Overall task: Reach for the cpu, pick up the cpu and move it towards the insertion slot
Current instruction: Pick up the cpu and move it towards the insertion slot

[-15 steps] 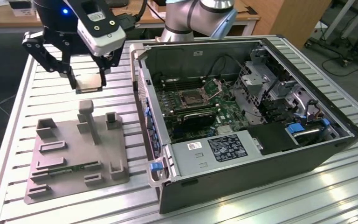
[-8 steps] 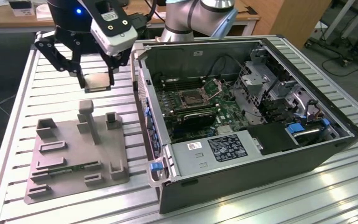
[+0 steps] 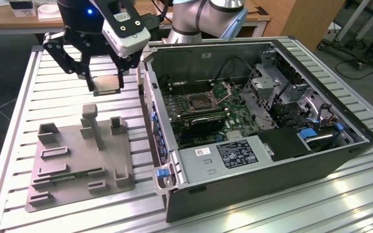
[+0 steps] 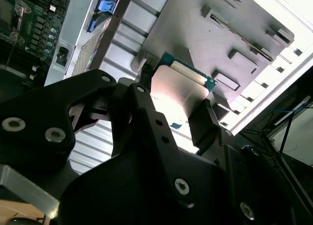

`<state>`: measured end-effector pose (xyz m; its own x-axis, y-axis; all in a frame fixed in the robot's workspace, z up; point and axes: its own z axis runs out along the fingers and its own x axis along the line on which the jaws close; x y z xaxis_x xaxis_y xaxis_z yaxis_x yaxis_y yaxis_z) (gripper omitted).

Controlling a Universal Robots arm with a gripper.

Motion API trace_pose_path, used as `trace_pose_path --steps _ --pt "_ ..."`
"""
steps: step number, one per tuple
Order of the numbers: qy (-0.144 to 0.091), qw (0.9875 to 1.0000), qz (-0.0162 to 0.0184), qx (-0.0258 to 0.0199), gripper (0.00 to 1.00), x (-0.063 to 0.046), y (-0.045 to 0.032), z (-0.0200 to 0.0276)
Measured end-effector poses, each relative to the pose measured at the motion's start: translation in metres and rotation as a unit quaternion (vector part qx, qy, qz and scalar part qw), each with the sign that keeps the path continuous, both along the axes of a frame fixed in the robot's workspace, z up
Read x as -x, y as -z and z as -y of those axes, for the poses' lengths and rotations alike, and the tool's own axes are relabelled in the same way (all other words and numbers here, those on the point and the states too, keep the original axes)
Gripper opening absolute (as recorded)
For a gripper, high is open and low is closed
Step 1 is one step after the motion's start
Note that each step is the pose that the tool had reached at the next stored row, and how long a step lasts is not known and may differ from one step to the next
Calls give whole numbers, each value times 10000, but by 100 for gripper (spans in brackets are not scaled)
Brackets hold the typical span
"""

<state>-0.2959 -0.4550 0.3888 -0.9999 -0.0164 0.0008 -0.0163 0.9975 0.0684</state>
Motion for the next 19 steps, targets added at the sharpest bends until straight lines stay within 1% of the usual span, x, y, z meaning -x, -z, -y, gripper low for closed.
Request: trace_pose_path --steps 19 --pt "0 10000 0 0 55 -181 0 0"
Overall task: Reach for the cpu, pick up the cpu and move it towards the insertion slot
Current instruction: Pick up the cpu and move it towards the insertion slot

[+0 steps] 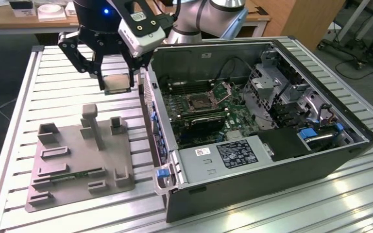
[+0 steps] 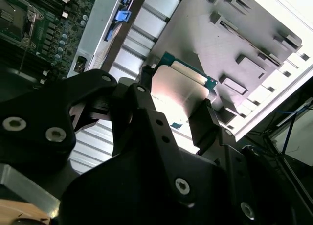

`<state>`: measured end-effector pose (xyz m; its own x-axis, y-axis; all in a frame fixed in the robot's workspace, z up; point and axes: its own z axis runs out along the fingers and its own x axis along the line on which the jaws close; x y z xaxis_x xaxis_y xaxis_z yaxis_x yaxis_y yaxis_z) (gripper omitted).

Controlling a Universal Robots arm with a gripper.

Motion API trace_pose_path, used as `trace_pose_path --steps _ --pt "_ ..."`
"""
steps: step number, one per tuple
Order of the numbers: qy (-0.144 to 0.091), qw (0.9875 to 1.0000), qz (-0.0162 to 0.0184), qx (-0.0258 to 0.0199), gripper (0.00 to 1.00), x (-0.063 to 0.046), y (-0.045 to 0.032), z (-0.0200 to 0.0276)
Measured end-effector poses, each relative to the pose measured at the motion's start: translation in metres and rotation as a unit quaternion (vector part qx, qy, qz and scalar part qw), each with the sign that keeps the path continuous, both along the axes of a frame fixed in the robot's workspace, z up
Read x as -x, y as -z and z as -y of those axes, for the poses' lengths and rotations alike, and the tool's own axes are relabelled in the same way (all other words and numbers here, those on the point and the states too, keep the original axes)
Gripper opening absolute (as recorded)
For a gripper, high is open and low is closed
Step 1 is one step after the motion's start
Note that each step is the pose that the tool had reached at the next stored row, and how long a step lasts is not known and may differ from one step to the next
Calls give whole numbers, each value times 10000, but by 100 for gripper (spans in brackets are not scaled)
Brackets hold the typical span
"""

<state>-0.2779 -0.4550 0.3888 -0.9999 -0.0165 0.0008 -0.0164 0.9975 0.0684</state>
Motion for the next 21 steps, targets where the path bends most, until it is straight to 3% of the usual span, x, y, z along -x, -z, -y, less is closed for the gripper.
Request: trace_pose_path --steps 21 --pt "0 10000 0 0 55 -115 0 0"
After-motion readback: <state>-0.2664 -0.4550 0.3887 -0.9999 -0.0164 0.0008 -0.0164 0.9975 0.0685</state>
